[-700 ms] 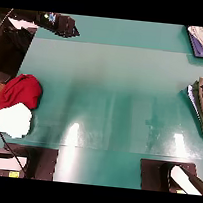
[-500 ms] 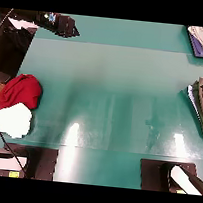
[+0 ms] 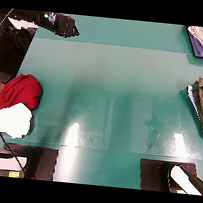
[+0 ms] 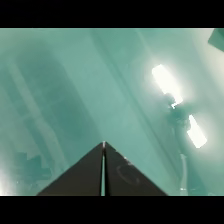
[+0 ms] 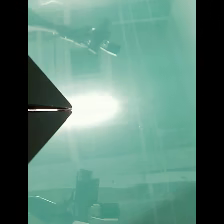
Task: Fold the shirts.
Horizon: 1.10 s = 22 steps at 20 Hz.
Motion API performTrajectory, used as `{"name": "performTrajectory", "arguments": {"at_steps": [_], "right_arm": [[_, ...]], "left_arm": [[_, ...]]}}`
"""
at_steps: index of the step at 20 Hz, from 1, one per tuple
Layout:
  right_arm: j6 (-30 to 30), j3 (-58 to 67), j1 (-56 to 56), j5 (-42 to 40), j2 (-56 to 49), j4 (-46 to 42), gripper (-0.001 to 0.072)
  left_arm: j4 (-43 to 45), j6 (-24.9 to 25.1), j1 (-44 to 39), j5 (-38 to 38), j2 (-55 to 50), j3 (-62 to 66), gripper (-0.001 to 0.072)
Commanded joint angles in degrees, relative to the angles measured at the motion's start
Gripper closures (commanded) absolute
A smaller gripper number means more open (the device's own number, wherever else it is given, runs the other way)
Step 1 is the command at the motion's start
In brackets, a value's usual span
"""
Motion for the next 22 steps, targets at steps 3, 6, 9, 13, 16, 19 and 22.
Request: {"name": "performTrajectory", "arguments": {"at_steps": [3, 6, 9, 13, 16, 19, 22], "right_arm": [[0.0, 0.0, 0.0, 1.0, 0.0, 0.0, 0.0694], [0.0, 0.0, 0.0, 0.9, 0.0, 0.0, 0.0694], [0.0, 0.0, 0.5, 1.0, 0.0, 0.0, 0.0694], [0.0, 0.0, 0.4, 1.1, 0.0, 0.0, 0.0694], [0.0, 0.0, 0.5, 1.2, 0.0, 0.0, 0.0694], [0.0, 0.0, 0.4, 1.1, 0.0, 0.0, 0.0694], [0.0, 0.0, 0.5, 1.1, 0.0, 0.0, 0.0694]], "left_arm": [[4.8, 0.1, 1.4, -5.5, 0.1, 2.9, 0.0174], [25.3, -1.8, 3.2, -18.5, 0.8, 5.5, 0.0130], [39.3, -5.7, 6.7, -22.3, 0.8, -1.4, 0.0130], [40.7, -8.0, 14.8, -17.1, 0.8, -18.1, 0.0131], [40.1, -9.3, 19.3, -9.2, 0.8, -29.8, 0.0130], [39.6, -10.5, 21.0, -1.0, 0.8, -36.9, 0.0130], [39.4, -10.5, 21.0, 4.1, 0.8, -38.9, 0.0132]]}}
